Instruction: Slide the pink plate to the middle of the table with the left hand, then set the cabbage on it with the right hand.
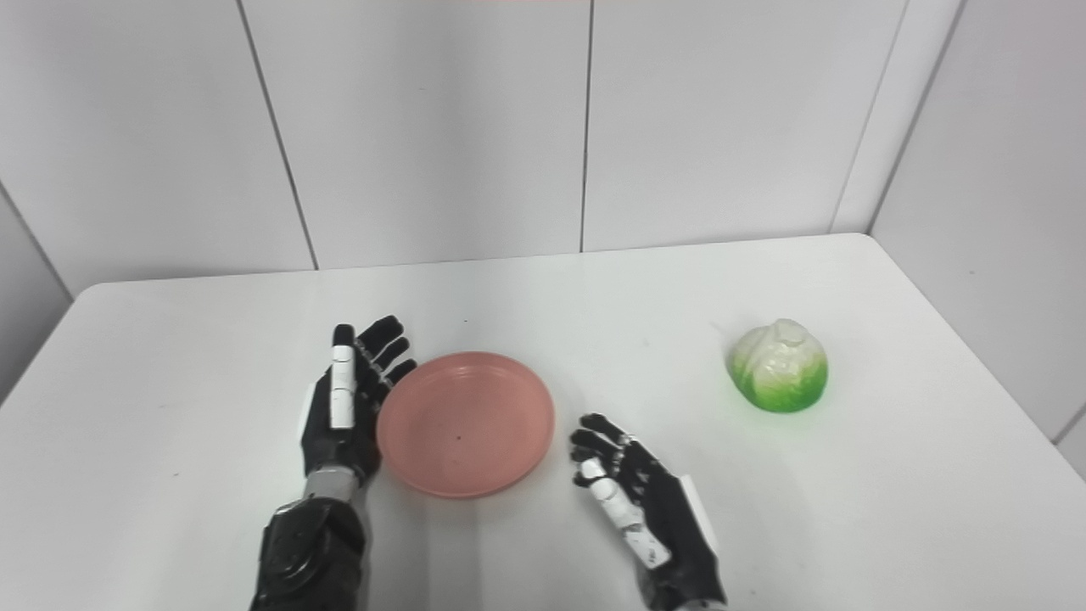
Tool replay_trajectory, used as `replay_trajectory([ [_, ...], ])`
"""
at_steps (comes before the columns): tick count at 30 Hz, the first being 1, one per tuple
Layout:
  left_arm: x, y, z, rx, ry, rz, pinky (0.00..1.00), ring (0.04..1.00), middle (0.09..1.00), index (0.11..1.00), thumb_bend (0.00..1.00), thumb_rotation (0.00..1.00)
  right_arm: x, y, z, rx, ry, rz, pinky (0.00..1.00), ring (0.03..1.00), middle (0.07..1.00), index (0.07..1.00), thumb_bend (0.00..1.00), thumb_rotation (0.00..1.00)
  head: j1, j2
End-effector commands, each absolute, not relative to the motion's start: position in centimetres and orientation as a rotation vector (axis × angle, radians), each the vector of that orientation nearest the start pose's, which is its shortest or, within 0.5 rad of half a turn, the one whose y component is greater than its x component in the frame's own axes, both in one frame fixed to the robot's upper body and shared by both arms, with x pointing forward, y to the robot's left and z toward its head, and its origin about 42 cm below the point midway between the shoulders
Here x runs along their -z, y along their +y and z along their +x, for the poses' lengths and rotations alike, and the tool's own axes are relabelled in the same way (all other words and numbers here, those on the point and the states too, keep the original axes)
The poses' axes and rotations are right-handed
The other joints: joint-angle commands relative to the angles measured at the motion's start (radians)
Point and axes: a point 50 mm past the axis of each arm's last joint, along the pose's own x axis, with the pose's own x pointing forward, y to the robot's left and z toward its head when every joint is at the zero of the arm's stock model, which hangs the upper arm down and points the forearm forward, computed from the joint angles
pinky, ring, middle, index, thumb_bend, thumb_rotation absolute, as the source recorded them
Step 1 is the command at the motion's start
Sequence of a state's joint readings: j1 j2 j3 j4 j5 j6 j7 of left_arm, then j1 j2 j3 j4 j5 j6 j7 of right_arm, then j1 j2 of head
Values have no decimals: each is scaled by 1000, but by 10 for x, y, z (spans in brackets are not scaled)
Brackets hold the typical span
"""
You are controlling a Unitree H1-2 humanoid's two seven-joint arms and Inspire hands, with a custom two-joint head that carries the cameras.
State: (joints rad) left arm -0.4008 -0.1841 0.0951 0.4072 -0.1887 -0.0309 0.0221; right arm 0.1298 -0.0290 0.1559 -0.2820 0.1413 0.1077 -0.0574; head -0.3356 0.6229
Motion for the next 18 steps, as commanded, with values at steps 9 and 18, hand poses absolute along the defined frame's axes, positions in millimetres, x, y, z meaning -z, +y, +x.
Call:
replay_trajectory([
  [9, -84, 142, 393, 50, 124, -398, 760, 821, 775, 637, 842, 788, -129, -145, 236, -60, -36, 193, 714, 769, 775, 800, 690, 662, -87, -27],
  [18, -79, 147, 392, 46, 137, -415, 776, 819, 767, 666, 832, 780, -129, -142, 237, -55, -38, 187, 711, 756, 759, 795, 681, 664, -115, -36],
])
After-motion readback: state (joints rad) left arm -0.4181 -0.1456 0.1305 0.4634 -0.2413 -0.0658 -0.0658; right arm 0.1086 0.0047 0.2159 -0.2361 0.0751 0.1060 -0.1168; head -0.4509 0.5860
